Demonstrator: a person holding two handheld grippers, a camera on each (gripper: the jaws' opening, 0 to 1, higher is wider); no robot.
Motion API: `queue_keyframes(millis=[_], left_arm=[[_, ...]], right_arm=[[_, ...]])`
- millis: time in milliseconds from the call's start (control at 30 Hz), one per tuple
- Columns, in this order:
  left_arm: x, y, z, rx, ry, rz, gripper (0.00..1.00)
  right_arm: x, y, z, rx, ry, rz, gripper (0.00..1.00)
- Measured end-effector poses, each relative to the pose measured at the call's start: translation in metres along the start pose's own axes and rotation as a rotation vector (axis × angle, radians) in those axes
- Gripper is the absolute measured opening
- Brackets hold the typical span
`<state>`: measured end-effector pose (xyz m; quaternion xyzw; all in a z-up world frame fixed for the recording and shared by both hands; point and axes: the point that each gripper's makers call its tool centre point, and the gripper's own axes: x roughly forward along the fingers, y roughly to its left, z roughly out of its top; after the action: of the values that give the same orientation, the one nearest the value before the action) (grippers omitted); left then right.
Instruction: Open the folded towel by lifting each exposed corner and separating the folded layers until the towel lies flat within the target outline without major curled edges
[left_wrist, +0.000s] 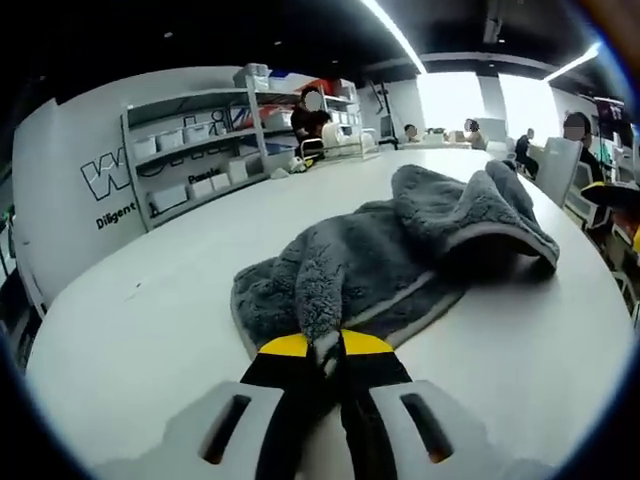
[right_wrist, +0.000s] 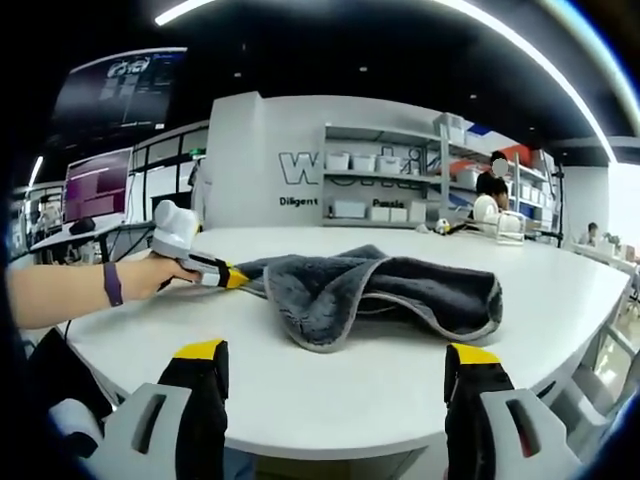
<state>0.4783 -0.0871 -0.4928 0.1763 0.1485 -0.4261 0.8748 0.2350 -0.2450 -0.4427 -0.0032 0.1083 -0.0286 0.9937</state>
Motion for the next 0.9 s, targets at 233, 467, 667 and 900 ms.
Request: queue_keyframes(millis=[233,467,667,900], left_arm=[[-0.019,0.025,-0.013,-0.036,0.007,0.075,0.08],[-0.045,0.047,-0.029,-0.065,0.023,0.143,0.08],[-0.070,0.072,-0.044,-0.102,0.019,0.201,0.08],[-0.098,0.096,-0.060,-0.162,0.010,0.256,0.08]], right_arm=[[0.000,0.012,0.003,-0.004,-0.005,0.028,0.91],[0.007,0.032,0.009,-0.016,-0.012,0.075,0.91],[0.015,0.052,0.009,-0.030,-0.005,0.130,0.91],[0.019,0.065,0.011,-0.031,-0.006,0.163,0.91]])
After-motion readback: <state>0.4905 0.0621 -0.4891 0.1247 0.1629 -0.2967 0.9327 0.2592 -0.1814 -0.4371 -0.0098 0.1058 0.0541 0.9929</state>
